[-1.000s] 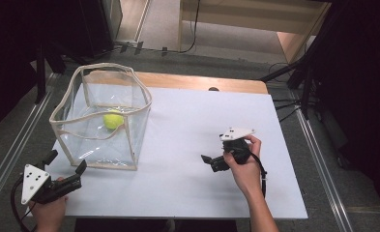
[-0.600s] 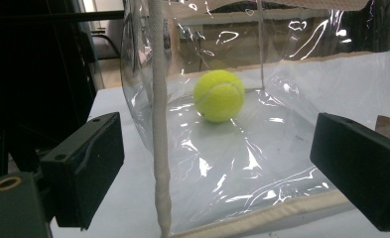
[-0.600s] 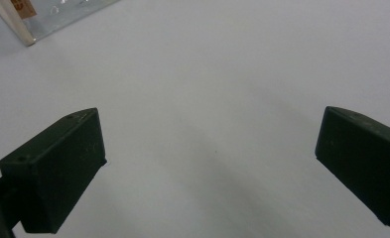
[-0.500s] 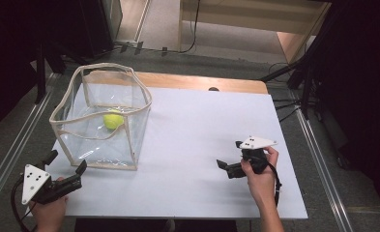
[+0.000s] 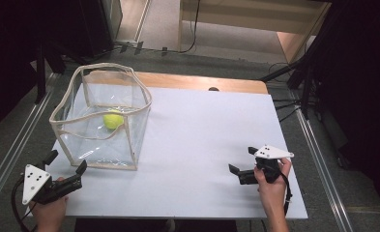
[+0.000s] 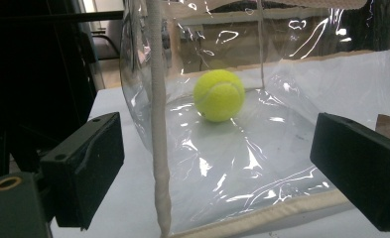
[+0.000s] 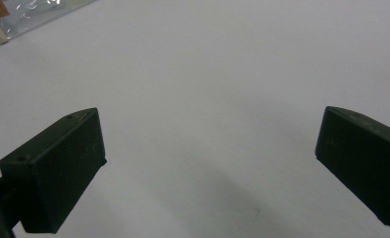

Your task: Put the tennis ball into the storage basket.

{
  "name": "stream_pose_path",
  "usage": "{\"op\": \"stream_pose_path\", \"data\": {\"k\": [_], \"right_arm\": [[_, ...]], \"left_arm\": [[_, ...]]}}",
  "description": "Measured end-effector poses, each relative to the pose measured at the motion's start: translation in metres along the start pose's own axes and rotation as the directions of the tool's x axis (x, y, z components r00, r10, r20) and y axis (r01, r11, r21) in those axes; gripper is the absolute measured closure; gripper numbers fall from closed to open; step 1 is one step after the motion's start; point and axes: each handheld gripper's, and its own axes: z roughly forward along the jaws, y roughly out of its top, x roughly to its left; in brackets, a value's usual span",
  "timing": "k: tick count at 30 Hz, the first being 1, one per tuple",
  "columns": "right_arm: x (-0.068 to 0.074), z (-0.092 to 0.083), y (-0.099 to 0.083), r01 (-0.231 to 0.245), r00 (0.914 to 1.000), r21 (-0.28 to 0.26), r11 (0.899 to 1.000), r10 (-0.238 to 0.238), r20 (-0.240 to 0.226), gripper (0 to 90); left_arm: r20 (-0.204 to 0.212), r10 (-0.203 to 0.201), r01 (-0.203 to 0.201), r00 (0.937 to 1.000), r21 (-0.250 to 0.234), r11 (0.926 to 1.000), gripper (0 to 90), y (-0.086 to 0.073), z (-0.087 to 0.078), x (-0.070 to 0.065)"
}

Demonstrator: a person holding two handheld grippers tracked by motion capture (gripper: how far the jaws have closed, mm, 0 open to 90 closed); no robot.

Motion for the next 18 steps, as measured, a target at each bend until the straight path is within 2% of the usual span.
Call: {"op": "stream_pose_path", "data": {"k": [2, 8, 18], "right_arm": [[-0.002, -0.004, -0.008, -0.012, 0.9999, -0.028, 1.000, 0.012, 0.005, 0.0], [-0.006, -0.010, -0.017, -0.021, 0.9997, -0.048, 0.999, 0.021, 0.014, 0.0], [-0.013, -0.019, -0.043, -0.074, 0.9970, -0.077, 0.994, 0.076, 0.018, 0.0]], "left_arm": [[0.001, 0.004, -0.004, 1.0000, -0.001, 1.0000, 6.9, 0.000, 0.000, 0.000], [0.000, 0.003, -0.003, 1.0000, 0.001, 1.0000, 6.9, 0.000, 0.000, 0.000], [0.000, 0.002, -0.002, 1.0000, -0.001, 1.0000, 6.9, 0.000, 0.000, 0.000]]}}
